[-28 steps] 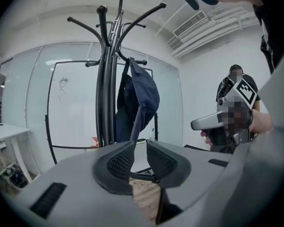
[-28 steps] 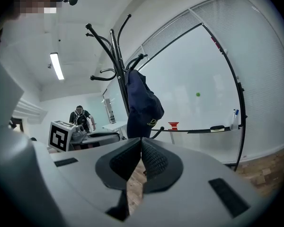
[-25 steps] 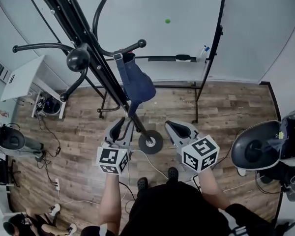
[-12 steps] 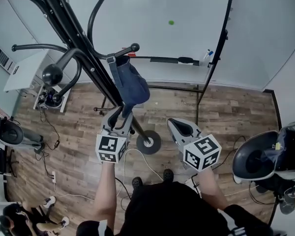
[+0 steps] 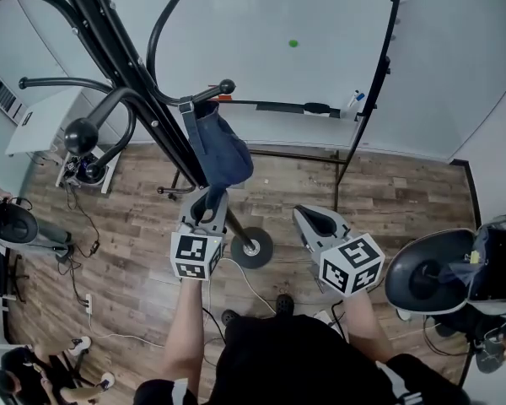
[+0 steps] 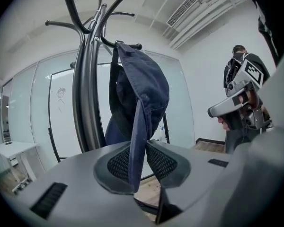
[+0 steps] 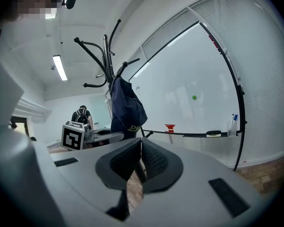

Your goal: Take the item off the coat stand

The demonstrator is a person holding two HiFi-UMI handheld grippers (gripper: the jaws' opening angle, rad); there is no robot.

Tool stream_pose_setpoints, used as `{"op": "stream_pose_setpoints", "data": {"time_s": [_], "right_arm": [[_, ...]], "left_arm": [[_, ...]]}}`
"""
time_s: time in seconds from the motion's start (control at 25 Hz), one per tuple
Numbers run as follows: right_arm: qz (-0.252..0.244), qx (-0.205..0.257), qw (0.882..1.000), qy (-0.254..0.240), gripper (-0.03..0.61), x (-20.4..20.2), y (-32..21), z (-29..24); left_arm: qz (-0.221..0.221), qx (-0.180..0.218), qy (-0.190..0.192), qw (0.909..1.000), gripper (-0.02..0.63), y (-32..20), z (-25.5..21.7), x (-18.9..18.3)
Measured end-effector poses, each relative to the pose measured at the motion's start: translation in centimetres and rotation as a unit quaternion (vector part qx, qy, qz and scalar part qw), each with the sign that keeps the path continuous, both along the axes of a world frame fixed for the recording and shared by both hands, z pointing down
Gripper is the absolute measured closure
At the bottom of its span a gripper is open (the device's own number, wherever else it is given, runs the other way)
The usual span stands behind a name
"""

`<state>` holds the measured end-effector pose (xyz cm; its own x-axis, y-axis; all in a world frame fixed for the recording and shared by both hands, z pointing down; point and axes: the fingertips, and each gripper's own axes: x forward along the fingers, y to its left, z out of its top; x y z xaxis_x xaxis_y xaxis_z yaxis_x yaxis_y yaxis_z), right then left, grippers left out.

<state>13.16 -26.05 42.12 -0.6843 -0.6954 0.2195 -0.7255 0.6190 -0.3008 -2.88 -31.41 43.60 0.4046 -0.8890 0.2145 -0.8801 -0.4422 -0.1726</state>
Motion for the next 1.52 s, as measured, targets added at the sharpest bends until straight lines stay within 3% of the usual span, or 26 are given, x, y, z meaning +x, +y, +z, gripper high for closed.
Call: {"op": "stream_pose_setpoints", "data": {"time_s": [0.32,0.92,1.52], "right_arm": [[0.005,0.005,1.000,0.002,0.547,-0.5,1.5,0.2],[0.011,-0.003,1.000,-0.003,0.548,-0.9,2.6,0.7],[0.024,-0.001,1.000,-0.009,0.548,0.8,2.8,0.5]], "left_arm": [[0.037,0.013,-0.019,0.9991,0.573,1.5,0.0,1.0],[0.073,0.037,-0.054,0.9951,0.583,3.6,-1.6,2.3],[0.095,0.057,-0.044,0.9929,0.583,2.7,-3.8,4.0]]}}
